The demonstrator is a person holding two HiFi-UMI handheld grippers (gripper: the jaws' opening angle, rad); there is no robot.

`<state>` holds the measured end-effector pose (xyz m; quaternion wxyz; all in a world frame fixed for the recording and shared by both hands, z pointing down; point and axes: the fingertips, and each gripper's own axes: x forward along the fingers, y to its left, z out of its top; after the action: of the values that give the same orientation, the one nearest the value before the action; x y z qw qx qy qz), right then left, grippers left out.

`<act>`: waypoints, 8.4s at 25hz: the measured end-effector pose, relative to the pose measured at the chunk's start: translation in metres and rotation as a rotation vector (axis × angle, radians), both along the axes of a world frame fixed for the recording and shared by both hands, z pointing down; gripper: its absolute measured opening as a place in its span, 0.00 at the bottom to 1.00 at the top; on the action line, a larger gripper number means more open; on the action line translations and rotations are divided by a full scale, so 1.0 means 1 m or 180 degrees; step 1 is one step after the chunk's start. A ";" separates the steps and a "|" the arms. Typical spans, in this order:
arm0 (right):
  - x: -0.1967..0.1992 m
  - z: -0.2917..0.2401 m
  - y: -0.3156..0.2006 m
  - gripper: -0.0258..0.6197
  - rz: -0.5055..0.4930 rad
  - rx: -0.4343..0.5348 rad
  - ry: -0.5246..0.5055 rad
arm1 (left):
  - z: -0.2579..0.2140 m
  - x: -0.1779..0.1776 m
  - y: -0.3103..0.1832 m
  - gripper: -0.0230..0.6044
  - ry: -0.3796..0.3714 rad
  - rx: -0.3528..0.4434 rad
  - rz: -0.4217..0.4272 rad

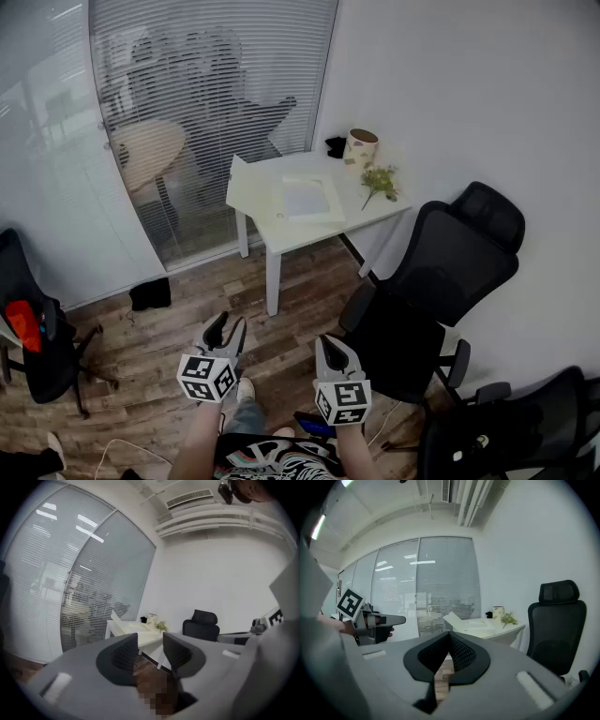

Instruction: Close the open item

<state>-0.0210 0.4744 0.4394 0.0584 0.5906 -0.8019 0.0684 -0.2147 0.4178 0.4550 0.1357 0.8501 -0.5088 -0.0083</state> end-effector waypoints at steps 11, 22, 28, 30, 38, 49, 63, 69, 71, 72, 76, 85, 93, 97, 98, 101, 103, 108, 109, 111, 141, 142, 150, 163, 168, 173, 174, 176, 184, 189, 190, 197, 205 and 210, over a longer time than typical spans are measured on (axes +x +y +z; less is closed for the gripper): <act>0.024 -0.010 0.011 0.04 0.0118 0.0093 -0.0076 | -0.012 0.011 0.012 0.32 0.0116 0.0053 -0.0053; 0.029 0.001 -0.023 0.04 0.0066 -0.0003 -0.0050 | -0.002 0.012 -0.014 0.30 0.0085 -0.0021 -0.0127; 0.038 0.016 -0.067 0.04 0.0099 -0.0112 -0.0073 | 0.015 0.021 -0.061 0.30 0.0079 -0.0120 -0.0109; 0.042 0.025 -0.089 0.04 0.0126 -0.0163 -0.0084 | 0.024 0.024 -0.084 0.30 0.0072 -0.0172 -0.0100; 0.043 0.040 -0.216 0.04 0.0159 -0.0326 -0.0005 | 0.052 0.017 -0.211 0.30 0.0083 -0.0419 -0.0152; 0.030 0.060 -0.351 0.04 0.0171 -0.0500 0.0121 | 0.094 -0.005 -0.355 0.30 0.0094 -0.0802 -0.0288; 0.047 0.090 -0.416 0.04 0.0200 -0.0775 0.0167 | 0.145 -0.021 -0.437 0.32 0.0375 -0.1276 -0.0617; 0.044 0.099 -0.454 0.04 -0.0093 -0.0821 0.0214 | 0.147 -0.015 -0.450 0.32 0.0636 -0.1330 -0.0779; 0.046 0.097 -0.470 0.04 -0.0180 -0.0803 0.0219 | 0.147 -0.011 -0.455 0.32 0.0742 -0.1354 -0.0822; 0.047 0.096 -0.480 0.04 -0.0205 -0.0786 0.0219 | 0.148 -0.008 -0.460 0.32 0.0750 -0.1358 -0.0830; 0.055 0.103 -0.505 0.04 -0.0279 -0.0793 0.0211 | 0.156 0.000 -0.467 0.32 0.0816 -0.1414 -0.0893; 0.060 0.121 -0.527 0.04 -0.0398 -0.0841 0.0196 | 0.152 0.000 -0.477 0.19 0.0658 -0.1342 -0.0945; 0.080 0.119 -0.541 0.04 -0.0343 -0.0834 0.0168 | 0.159 -0.005 -0.482 0.16 0.0553 -0.1388 -0.1137; 0.085 0.120 -0.541 0.04 -0.0320 -0.0837 0.0150 | 0.159 -0.007 -0.483 0.16 0.0533 -0.1383 -0.1175; 0.086 0.121 -0.540 0.04 -0.0315 -0.0844 0.0152 | 0.158 -0.008 -0.483 0.16 0.0528 -0.1384 -0.1184; 0.090 0.122 -0.540 0.04 -0.0303 -0.0850 0.0151 | 0.158 -0.011 -0.484 0.16 0.0509 -0.1380 -0.1209; 0.095 0.123 -0.543 0.04 -0.0305 -0.0839 0.0156 | 0.156 -0.013 -0.486 0.16 0.0491 -0.1359 -0.1239; 0.105 0.127 -0.554 0.04 -0.0299 -0.0847 0.0220 | 0.148 -0.017 -0.492 0.15 0.0481 -0.1296 -0.1311; 0.108 0.129 -0.556 0.04 -0.0297 -0.0860 0.0240 | 0.147 -0.018 -0.493 0.15 0.0479 -0.1288 -0.1320; 0.115 0.134 -0.559 0.04 -0.0290 -0.0896 0.0296 | 0.145 -0.019 -0.493 0.15 0.0470 -0.1271 -0.1333; 0.148 0.196 -0.552 0.04 -0.0270 -0.1512 0.0272 | 0.109 0.016 -0.511 0.14 0.0097 -0.0865 -0.1104; 0.148 0.196 -0.552 0.04 -0.0272 -0.1520 0.0258 | 0.108 0.018 -0.512 0.14 0.0077 -0.0855 -0.1087; 0.148 0.193 -0.554 0.04 -0.0302 -0.1535 0.0282 | 0.097 0.033 -0.520 0.14 -0.0114 -0.0774 -0.0940; 0.157 0.196 -0.554 0.04 -0.0342 -0.1511 0.0188 | 0.098 0.029 -0.531 0.14 -0.0253 -0.0741 -0.0894; 0.159 0.197 -0.554 0.04 -0.0308 -0.1474 0.0144 | 0.095 0.041 -0.531 0.14 -0.0283 -0.0690 -0.0818; 0.160 0.197 -0.554 0.04 -0.0283 -0.1442 0.0090 | 0.090 0.056 -0.532 0.14 -0.0407 -0.0599 -0.0674; 0.159 0.197 -0.554 0.04 -0.0286 -0.1443 0.0094 | 0.089 0.058 -0.531 0.14 -0.0426 -0.0587 -0.0650; 0.158 0.197 -0.554 0.04 -0.0290 -0.1448 0.0103 | 0.089 0.060 -0.531 0.14 -0.0436 -0.0580 -0.0623; 0.159 0.197 -0.555 0.04 -0.0297 -0.1430 0.0111 | 0.087 0.074 -0.528 0.15 -0.0520 -0.0536 -0.0522; 0.158 0.196 -0.554 0.04 -0.0299 -0.1414 0.0105 | 0.084 0.087 -0.525 0.16 -0.0588 -0.0497 -0.0420; 0.158 0.197 -0.554 0.04 -0.0308 -0.1412 0.0111 | 0.083 0.089 -0.525 0.16 -0.0598 -0.0492 -0.0406; 0.160 0.198 -0.555 0.04 -0.0331 -0.1411 0.0099 | 0.083 0.096 -0.526 0.16 -0.0670 -0.0475 -0.0360; 0.158 0.197 -0.554 0.04 -0.0332 -0.1393 0.0068 | 0.082 0.115 -0.524 0.16 -0.0799 -0.0421 -0.0178; 0.158 0.195 -0.553 0.04 -0.0335 -0.1388 0.0069 | 0.079 0.122 -0.523 0.17 -0.0873 -0.0386 -0.0095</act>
<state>0.1368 -0.0783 0.6346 0.1968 0.5220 -0.7972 0.2307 -0.0929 -0.1053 0.5342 0.1160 0.8258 -0.5347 0.1367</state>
